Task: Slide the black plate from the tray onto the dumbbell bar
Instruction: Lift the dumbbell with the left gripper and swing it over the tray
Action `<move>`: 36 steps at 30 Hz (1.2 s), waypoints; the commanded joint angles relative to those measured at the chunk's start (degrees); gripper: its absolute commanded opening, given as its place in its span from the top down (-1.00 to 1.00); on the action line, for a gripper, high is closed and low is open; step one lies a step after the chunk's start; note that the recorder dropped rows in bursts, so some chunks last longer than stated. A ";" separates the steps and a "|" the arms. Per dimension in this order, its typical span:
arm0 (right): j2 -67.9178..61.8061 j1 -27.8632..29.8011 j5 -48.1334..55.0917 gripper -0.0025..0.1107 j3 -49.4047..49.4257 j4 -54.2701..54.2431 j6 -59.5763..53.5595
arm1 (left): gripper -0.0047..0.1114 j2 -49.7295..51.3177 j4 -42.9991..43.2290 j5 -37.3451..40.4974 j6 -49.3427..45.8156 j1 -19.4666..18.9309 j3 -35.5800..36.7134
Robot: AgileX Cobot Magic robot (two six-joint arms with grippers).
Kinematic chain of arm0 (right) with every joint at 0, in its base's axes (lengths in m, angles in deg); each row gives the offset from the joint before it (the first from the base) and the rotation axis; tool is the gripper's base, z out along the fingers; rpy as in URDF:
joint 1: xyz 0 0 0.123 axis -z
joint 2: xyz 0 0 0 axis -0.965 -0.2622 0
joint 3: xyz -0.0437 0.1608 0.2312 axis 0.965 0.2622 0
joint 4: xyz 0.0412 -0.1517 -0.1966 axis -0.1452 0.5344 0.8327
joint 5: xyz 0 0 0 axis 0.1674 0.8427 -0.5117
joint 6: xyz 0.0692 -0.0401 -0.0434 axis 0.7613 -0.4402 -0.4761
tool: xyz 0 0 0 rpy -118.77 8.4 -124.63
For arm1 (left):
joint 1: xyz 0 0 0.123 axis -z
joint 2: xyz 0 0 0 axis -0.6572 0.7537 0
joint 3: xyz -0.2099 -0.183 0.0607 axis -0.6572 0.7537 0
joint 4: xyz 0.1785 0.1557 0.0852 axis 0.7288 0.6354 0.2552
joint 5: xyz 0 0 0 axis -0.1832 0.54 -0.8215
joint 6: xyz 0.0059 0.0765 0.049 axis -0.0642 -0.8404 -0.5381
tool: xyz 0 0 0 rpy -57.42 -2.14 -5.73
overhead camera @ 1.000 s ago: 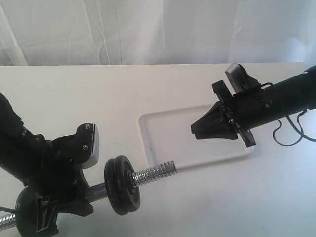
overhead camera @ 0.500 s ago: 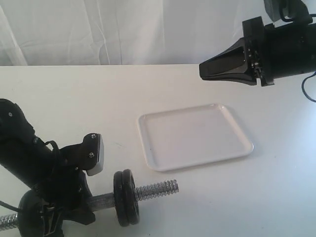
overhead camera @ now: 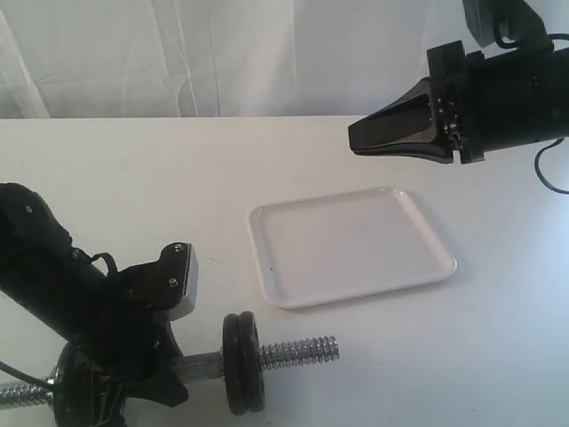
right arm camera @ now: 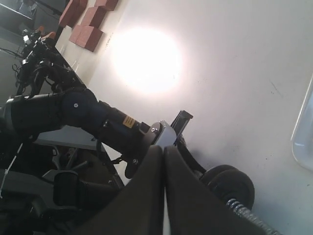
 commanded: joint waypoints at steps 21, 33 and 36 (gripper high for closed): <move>0.43 -0.15 0.18 0.96 0.18 -1.17 -0.35 | 0.92 4.99 -18.17 -6.90 -5.39 13.69 -16.17; 0.43 -0.15 0.18 0.96 0.18 -1.26 0.67 | 0.92 15.06 -24.35 -12.29 -4.70 20.79 -30.00; 0.43 -0.15 0.18 0.96 0.18 -1.26 0.67 | 0.92 16.82 -27.13 -12.54 -4.70 21.35 -33.17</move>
